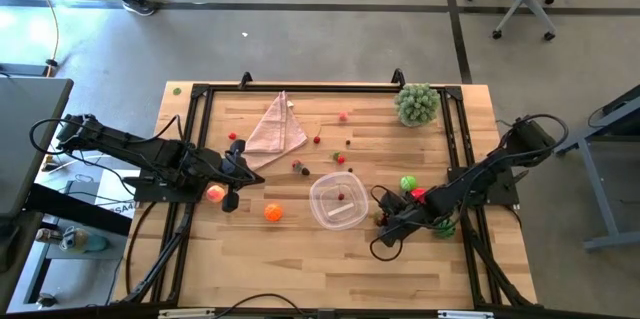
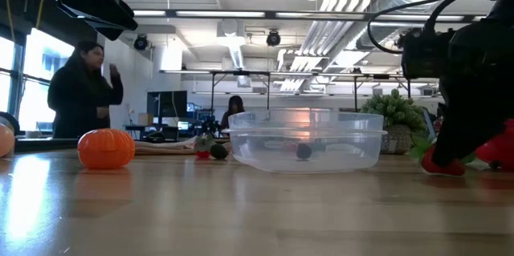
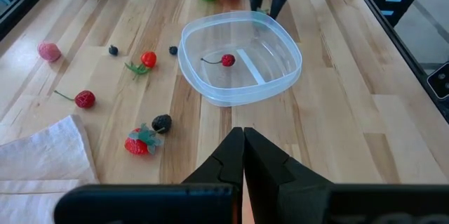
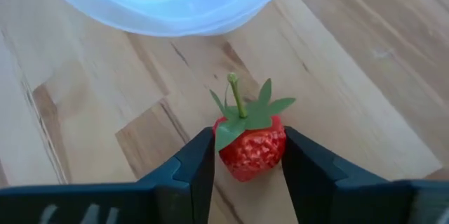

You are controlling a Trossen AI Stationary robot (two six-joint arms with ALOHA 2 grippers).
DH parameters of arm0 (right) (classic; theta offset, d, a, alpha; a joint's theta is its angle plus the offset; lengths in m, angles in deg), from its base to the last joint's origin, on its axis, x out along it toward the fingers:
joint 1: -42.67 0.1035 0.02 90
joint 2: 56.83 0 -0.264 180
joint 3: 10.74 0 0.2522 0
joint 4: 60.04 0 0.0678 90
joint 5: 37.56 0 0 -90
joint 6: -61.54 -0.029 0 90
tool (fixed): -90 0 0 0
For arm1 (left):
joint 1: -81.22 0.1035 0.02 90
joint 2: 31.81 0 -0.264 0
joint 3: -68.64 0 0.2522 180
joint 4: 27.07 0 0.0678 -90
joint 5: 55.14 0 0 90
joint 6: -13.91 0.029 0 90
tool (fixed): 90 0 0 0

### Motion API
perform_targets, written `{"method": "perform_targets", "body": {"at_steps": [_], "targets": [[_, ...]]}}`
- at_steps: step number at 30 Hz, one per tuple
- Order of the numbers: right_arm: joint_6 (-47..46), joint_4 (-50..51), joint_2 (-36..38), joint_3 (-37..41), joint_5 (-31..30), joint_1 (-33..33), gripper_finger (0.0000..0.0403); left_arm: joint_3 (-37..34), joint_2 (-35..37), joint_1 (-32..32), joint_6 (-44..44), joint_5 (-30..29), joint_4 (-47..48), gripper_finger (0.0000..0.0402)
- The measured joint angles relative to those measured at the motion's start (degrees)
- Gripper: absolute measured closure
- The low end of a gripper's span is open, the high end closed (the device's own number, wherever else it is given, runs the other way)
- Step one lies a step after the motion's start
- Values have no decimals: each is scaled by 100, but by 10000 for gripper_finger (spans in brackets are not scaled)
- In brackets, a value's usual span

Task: Pick and placing Produce into tupperware
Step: Put the right strawberry into the transparent bin

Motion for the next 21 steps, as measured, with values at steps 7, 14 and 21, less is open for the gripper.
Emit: {"method": "perform_targets", "body": {"at_steps": [7, 14, 21], "targets": [[-22, -79, 2, 0, 166, 0, 273, 0, 0, 0, 0, 0, 0, 401], [380, -254, 11, -318, 505, 22, 273, 0, 0, 0, 0, 2, 0, 401], [1276, 721, 13, -1450, 377, -1, 273, 0, 0, 0, 0, 0, 1, 401]]}}
